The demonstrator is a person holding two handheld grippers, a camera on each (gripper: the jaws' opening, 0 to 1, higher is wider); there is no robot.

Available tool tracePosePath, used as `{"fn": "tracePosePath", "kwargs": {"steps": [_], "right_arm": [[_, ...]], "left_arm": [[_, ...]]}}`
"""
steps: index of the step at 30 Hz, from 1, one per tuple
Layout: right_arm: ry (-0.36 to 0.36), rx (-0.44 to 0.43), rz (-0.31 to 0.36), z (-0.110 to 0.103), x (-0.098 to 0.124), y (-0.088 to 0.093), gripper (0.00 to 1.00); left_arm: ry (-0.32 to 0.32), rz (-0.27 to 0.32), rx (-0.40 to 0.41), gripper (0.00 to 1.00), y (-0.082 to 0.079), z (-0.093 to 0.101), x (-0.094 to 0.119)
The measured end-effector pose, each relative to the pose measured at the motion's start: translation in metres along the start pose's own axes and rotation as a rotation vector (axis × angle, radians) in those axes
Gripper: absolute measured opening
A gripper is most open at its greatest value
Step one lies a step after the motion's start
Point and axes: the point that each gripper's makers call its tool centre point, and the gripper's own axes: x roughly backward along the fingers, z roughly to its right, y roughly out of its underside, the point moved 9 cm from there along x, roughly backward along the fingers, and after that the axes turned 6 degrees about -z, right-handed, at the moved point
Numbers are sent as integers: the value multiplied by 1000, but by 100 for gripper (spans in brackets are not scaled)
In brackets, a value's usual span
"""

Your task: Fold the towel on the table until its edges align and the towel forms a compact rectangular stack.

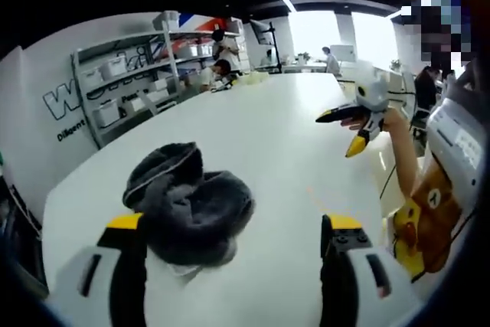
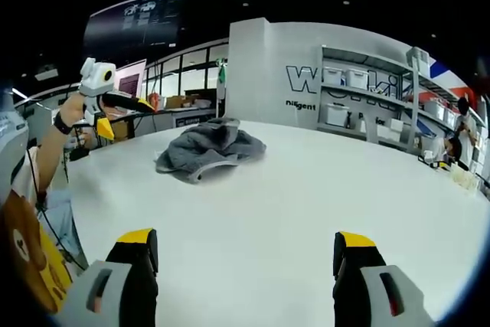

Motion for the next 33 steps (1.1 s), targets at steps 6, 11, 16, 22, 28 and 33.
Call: {"fn": "tracePosePath", "kwargs": {"steps": [6, 11, 16, 22, 28, 33], "right_arm": [[0, 6, -3, -2, 1, 0, 99], [10, 4, -2, -2, 4, 0, 99], [17, 0, -4, -2, 6, 1, 99], [23, -4, -5, -1, 9, 4, 99], [33, -16, -3, 1, 12, 8, 99], [40, -25, -4, 3, 13, 11, 99]], "left_arm": [[26, -20, 5, 100, -8, -12, -14], [50, -54, -14, 100, -16, -18, -29], [72, -87, -28, 100, -23, -23, -44], [90, -116, -24, 100, -32, -35, -61], [86, -154, -12, 100, -39, -47, -74], [91, -177, -16, 100, -44, -53, -84]]}}
